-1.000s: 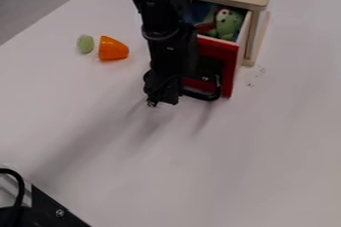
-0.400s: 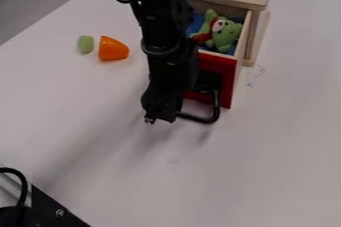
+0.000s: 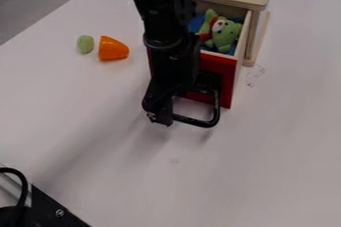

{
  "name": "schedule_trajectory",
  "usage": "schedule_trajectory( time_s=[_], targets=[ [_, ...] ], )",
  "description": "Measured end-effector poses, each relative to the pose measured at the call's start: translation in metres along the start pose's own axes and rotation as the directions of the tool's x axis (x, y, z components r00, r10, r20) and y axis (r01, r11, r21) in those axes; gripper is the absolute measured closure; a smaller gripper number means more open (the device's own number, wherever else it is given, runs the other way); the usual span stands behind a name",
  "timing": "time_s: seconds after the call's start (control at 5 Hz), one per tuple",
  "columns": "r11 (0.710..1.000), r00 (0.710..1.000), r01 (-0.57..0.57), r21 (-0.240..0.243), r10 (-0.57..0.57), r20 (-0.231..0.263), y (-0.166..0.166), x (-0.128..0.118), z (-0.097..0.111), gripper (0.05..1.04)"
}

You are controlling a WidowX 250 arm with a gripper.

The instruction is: Open the drawer

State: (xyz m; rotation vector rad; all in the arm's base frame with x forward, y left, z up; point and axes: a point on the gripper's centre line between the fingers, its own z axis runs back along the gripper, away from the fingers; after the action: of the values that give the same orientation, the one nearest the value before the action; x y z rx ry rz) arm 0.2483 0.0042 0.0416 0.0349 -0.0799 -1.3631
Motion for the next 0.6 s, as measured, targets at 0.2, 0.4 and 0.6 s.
schedule_trajectory(
  time_s=[0.2, 0.4, 0.6],
  targets=[
    [1.000, 1.000, 0.002, 0.010, -0.002, -0.003, 0.002, -0.001, 0.003, 0.085],
    [0.997, 0.999, -0.007, 0.082, 0.004, 0.032, 0.011, 0.002, 0.027, 0.085],
    [0.990, 0.997, -0.022, 0.142, 0.011, 0.078, 0.017, 0.004, 0.052, 0.085]
  ],
)
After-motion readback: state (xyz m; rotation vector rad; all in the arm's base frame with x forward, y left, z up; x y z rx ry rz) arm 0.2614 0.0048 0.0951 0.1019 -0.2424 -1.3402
